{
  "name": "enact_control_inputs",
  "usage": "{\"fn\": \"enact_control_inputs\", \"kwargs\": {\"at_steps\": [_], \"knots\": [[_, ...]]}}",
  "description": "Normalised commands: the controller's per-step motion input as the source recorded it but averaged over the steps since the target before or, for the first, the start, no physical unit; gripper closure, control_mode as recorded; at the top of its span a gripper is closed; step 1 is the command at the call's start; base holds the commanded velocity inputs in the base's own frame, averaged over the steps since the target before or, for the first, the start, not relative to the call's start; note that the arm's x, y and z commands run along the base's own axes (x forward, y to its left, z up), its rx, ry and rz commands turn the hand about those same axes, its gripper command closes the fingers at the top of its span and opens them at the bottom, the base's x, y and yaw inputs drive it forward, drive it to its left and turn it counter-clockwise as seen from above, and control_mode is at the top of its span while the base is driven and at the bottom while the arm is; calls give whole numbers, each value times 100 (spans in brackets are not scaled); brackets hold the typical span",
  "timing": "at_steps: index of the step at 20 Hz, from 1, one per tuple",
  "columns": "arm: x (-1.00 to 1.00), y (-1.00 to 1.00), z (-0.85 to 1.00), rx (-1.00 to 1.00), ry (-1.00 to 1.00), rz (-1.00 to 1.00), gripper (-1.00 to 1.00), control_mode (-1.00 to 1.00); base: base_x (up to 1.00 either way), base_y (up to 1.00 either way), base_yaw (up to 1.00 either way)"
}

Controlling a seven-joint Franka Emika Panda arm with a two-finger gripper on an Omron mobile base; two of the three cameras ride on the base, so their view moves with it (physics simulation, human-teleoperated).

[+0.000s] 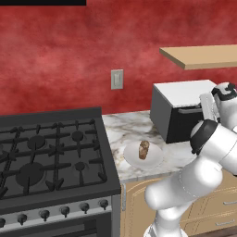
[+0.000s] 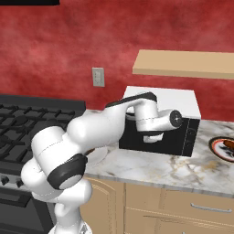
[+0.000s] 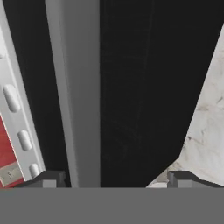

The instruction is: Open the toaster oven door. Place the bread on the bottom rack in the toaster oven and place the chicken drumstick on the top rack.

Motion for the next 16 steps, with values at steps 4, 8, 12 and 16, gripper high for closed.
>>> {"fn": "enact_control_inputs", "kwargs": {"at_steps": [4, 8, 12, 16], "knots": [[26, 0, -18, 0, 0, 0, -100, -100, 0, 0, 0], [17, 0, -29, 0, 0, 0, -100, -100, 0, 0, 0], [9, -2, -23, 0, -3, 3, -100, -100, 0, 0, 0], [3, 0, -24, 0, -7, 3, -100, -100, 0, 0, 0]]}}
